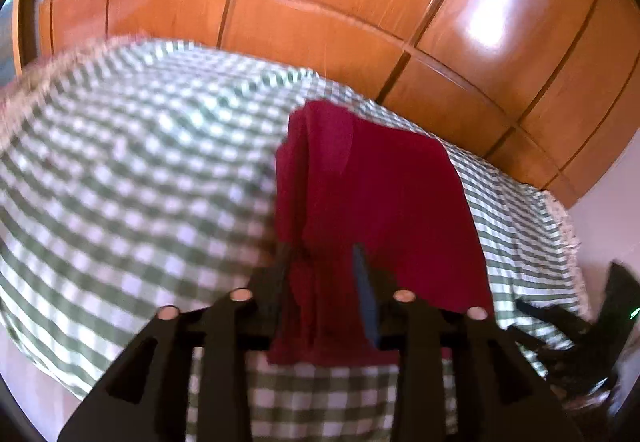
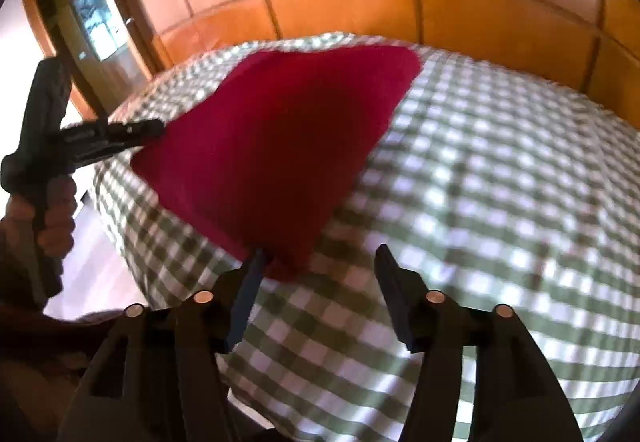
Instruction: Fold small clothes
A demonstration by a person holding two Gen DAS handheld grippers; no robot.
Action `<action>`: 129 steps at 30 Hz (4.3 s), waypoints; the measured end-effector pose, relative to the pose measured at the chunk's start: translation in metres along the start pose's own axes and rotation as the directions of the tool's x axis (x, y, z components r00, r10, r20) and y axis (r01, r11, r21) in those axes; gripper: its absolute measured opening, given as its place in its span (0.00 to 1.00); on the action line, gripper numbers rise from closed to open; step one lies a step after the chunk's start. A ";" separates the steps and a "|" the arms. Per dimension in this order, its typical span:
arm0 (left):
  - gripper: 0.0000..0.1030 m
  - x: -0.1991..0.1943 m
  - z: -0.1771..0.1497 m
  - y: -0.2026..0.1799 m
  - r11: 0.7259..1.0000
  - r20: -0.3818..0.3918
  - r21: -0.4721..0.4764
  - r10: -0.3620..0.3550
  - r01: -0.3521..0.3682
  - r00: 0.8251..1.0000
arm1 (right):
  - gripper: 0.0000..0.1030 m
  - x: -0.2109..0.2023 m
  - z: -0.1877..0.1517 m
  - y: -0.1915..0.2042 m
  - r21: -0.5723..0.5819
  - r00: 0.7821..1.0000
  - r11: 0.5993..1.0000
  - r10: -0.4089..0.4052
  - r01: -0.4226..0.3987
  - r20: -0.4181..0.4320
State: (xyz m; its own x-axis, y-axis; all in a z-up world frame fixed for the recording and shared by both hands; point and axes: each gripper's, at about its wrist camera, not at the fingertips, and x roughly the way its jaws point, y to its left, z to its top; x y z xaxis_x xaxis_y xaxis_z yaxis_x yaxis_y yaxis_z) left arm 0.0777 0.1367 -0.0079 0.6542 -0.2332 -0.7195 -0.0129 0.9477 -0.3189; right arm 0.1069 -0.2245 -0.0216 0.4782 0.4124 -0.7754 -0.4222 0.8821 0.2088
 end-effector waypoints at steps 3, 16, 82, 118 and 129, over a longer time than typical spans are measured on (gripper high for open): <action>0.41 0.000 0.008 -0.010 0.998 0.026 0.046 0.030 -0.031 0.999 | 0.60 -0.001 0.021 -0.005 0.052 0.998 0.999 -0.020 0.017 0.052; 0.61 0.008 0.003 -0.029 0.981 0.055 0.139 0.130 -0.137 0.990 | 0.60 0.060 0.074 0.043 0.027 0.996 0.999 -0.025 0.023 0.080; 0.60 0.056 -0.002 0.023 0.994 -0.013 0.054 0.100 -0.099 0.995 | 0.87 0.120 0.067 -0.010 0.299 0.983 0.937 0.184 -0.180 0.015; 0.19 0.179 0.057 -0.283 0.774 -0.327 0.293 -0.471 0.561 0.820 | 0.41 -0.074 -0.002 -0.181 0.530 0.947 0.848 -0.165 -0.006 0.277; 0.21 0.224 0.009 -0.347 0.804 -0.374 0.424 -0.264 0.417 0.889 | 0.78 -0.063 -0.079 -0.246 0.703 0.926 0.683 -0.366 0.198 0.095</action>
State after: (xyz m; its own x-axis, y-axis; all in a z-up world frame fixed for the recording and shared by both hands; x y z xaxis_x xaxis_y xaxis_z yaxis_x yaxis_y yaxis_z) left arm 0.2350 -0.2428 -0.0527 0.3018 -0.5387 -0.7866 0.5832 0.7570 -0.2947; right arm 0.1197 -0.4856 -0.0718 0.6704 0.0802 -0.7377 0.3480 0.8440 0.4081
